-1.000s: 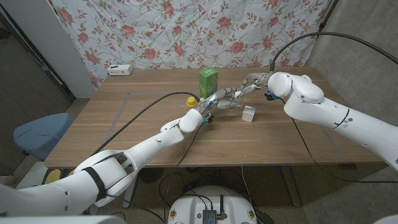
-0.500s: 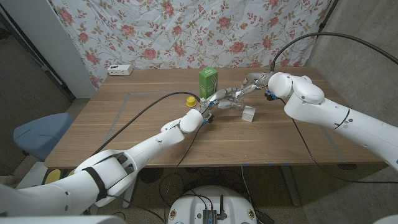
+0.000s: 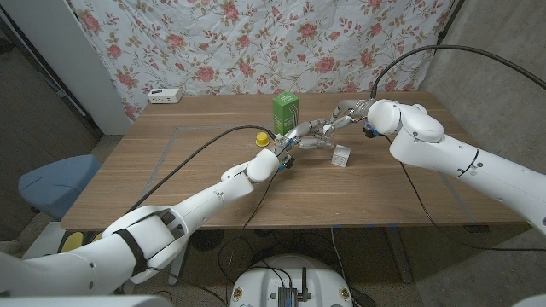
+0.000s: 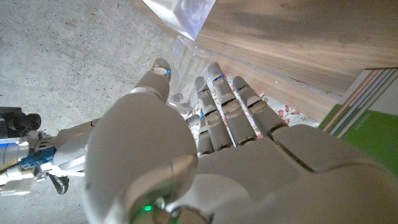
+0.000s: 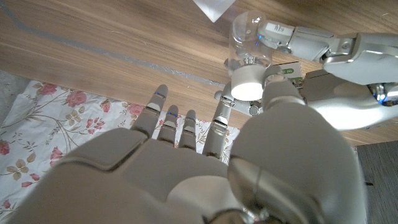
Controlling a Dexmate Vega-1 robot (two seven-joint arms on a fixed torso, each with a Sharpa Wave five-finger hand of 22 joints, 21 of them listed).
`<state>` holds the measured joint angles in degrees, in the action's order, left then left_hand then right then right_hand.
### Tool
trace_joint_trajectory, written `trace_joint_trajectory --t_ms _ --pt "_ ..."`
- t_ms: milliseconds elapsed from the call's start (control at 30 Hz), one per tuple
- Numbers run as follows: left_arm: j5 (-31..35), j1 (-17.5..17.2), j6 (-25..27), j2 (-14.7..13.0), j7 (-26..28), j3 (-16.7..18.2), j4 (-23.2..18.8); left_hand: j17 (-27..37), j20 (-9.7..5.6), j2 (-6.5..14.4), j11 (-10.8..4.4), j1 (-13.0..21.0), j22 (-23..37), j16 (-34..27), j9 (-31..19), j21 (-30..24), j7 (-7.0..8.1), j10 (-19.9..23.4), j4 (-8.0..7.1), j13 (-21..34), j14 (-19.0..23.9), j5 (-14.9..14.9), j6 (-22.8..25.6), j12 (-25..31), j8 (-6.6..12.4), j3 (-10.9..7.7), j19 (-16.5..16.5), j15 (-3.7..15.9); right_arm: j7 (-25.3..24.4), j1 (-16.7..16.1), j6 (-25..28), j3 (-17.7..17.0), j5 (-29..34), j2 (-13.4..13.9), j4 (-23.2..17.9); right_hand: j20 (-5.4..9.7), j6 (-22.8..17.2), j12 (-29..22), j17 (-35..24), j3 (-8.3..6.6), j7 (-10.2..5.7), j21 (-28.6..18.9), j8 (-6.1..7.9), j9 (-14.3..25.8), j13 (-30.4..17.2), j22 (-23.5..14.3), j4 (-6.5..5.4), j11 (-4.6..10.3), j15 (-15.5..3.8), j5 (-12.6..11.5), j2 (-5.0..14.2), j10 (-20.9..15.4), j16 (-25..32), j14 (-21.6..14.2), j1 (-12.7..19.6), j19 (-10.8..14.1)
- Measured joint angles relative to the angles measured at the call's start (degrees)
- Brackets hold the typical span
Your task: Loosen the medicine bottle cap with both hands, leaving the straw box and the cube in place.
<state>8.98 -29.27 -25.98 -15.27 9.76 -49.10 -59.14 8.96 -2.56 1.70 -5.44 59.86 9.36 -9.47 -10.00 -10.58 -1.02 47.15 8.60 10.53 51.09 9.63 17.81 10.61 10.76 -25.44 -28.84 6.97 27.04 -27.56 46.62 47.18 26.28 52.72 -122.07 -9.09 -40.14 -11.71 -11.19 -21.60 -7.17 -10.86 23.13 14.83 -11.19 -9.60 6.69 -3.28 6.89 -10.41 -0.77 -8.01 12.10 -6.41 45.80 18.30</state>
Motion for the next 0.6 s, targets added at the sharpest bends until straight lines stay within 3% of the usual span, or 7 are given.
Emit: trace_joint_trajectory --t_ms 400,600 --pt "-0.08 0.15 0.07 0.08 -0.21 -0.09 0.27 0.01 0.00 -0.01 0.00 0.00 0.00 0.00 0.00 0.00 0.21 -0.01 0.02 0.02 -0.01 -0.02 -0.22 0.21 0.00 -0.16 0.00 -0.01 -0.36 -0.31 -0.55 -0.37 -0.31 -0.09 0.30 0.28 -0.31 0.00 0.00 -1.00 -0.32 0.00 -0.22 -0.05 0.00 0.00 1.01 0.31 -0.14 -0.24 1.09 -0.30 0.00 -0.13 2.20 0.28" --pt "-0.11 0.15 0.19 0.08 -0.23 -0.10 0.26 0.01 0.00 -0.02 0.00 0.00 0.00 0.00 0.00 0.00 0.21 -0.01 0.03 0.02 -0.01 0.05 -0.22 0.21 0.00 -0.47 0.00 -0.02 -0.51 -0.57 -0.80 -0.74 -0.73 -0.09 0.32 0.28 -0.21 0.00 -0.01 -2.01 -0.65 0.00 0.01 -0.05 -0.01 -0.01 2.05 0.62 -0.36 -0.22 2.37 -0.62 0.00 -0.35 3.49 0.28"
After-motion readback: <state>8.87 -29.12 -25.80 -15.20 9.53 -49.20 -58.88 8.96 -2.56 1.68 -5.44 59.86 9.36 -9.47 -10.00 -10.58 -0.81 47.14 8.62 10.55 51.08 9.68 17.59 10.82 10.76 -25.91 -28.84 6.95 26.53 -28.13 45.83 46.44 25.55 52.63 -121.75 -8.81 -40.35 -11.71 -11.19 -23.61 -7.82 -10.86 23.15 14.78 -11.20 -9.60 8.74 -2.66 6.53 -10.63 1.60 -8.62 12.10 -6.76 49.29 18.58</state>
